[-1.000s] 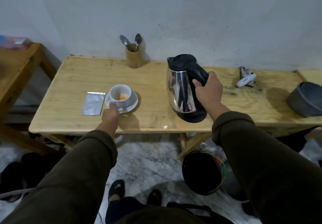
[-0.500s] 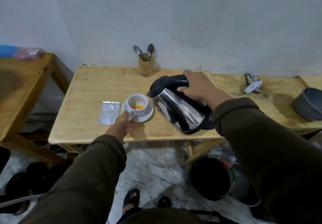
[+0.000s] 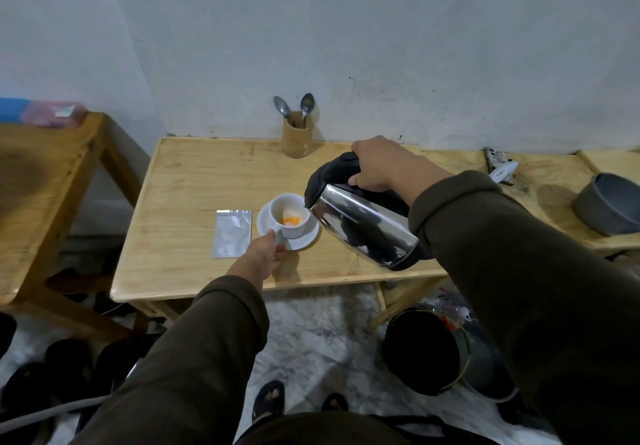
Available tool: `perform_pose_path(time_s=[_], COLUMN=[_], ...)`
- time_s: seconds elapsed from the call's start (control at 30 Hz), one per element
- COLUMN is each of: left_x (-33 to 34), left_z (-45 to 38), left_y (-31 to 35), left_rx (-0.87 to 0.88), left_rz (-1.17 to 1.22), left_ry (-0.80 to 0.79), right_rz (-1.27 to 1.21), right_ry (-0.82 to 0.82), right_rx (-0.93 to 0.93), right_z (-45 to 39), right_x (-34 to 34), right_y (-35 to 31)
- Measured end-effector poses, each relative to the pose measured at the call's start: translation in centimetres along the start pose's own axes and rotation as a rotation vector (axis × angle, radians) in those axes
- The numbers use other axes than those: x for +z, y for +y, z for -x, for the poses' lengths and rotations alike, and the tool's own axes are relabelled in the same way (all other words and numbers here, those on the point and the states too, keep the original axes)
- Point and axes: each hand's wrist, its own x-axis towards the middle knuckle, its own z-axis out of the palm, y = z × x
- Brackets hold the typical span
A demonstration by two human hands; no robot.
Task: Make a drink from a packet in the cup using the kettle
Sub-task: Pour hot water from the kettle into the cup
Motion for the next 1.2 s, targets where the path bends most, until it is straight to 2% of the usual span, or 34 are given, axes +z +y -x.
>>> perform_pose_path(time_s=[0.43,1.2], left_x=[-0.4,-0.2], left_z=[0.3,-0.1], left_y=[0.5,0.6], left_rx=[-0.022,-0.035], left_rz=[0.004,0.015], left_ry=[-0.015,-0.004], right_rz=[0.101,0.173], right_ry=[-0.058,-0.089], right_rx=[0.029,0.033], right_z=[-1.3,-2.4], right_x=[0.1,0.4], right_y=[-2.7,-3.6])
